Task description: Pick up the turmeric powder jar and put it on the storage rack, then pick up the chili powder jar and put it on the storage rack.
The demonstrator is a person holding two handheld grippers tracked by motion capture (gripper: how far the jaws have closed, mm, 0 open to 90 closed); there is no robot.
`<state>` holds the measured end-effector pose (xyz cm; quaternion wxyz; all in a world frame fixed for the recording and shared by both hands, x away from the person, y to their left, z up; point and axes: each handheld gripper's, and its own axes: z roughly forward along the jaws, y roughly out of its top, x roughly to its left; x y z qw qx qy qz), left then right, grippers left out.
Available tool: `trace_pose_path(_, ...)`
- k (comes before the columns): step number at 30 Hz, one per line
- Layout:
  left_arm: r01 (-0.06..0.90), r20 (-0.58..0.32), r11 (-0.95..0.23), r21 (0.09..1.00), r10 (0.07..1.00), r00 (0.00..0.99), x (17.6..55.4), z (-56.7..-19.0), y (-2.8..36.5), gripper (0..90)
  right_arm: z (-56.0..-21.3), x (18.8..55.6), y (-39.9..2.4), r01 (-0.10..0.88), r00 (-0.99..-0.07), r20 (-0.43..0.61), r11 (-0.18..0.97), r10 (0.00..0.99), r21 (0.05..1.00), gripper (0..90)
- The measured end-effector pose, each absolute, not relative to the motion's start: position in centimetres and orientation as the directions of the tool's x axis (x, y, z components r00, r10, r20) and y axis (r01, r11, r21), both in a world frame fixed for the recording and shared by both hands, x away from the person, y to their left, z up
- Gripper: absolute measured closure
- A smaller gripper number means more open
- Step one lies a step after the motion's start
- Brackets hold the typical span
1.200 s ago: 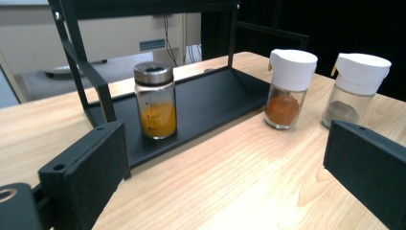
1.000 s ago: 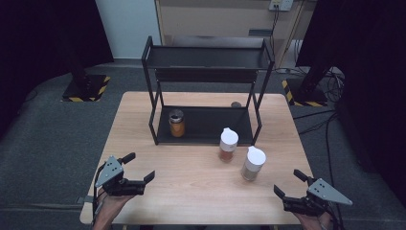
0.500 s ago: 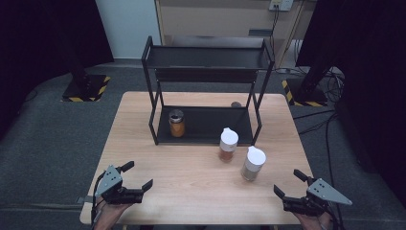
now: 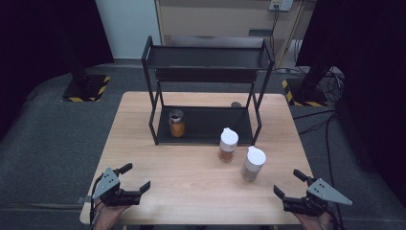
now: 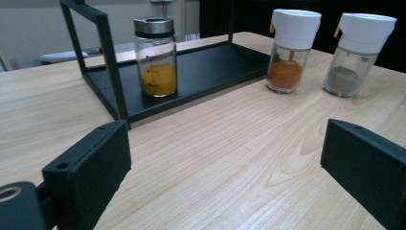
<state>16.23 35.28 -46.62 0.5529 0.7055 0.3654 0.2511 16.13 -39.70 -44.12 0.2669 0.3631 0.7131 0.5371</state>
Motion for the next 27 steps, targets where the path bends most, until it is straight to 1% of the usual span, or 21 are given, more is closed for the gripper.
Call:
trace_pose_path(7,0.239,-0.058,-0.109,0.965,0.799,0.598,16.08,-46.78,35.7,1.2,-44.09,16.12,-39.66,0.232,-0.593,0.008,0.161,0.805,0.959,5.7)
trace_pose_path(21,0.235,-0.048,-0.132,0.963,0.772,0.633,16.36,-46.62,35.46,0.9,-44.11,16.01,-39.68,0.229,-0.586,0.007,0.157,0.81,0.961,5.5)
trace_pose_path(27,0.235,-0.051,-0.129,0.963,0.772,0.633,16.37,-46.65,35.54,0.9,-44.13,16.05,-39.61,0.227,-0.583,0.005,0.157,0.812,0.961,5.4)
